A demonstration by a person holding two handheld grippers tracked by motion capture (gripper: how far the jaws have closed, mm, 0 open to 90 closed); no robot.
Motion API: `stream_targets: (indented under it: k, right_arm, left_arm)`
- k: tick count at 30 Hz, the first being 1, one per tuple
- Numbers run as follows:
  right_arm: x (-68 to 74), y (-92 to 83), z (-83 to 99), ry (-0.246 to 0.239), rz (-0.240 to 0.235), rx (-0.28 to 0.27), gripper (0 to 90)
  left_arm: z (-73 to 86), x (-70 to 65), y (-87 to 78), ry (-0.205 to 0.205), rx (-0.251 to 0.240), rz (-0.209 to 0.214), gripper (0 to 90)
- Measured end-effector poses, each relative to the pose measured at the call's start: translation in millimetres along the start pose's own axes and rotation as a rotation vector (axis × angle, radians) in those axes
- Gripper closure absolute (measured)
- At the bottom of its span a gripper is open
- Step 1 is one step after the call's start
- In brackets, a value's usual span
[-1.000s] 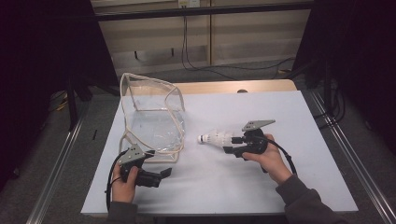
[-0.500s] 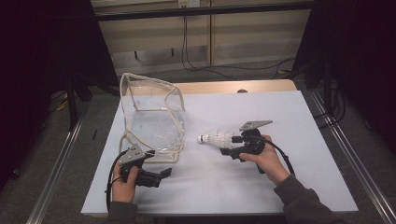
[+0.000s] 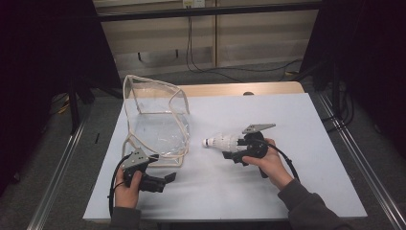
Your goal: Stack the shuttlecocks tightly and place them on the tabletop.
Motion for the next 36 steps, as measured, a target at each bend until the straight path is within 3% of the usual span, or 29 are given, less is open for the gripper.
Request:
stream_targets:
  k: [14, 36]
  right_arm:
    - [2.6, 12.8, -1.0, -0.006, 0.035, 0.01, 20.0]
    - [7.8, 20.9, -5.2, -0.017, 0.057, -0.018, 40.9]
  left_arm:
    - [0.4, 0.4, 0.1, -0.002, 0.0, -0.003, 2.8]
    - [1.1, 1.0, -0.3, -0.004, 0.0, -0.003, 2.8]
Point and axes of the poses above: each handheld gripper's, and its own axes: y roughly forward along the jaws, z roughly out of its underside, x roughly to its left, the point moved 6 cm from there along y, roughly forward along the jaws, and after that the axes turned 10 degrees about z, right-handed, at the moved point
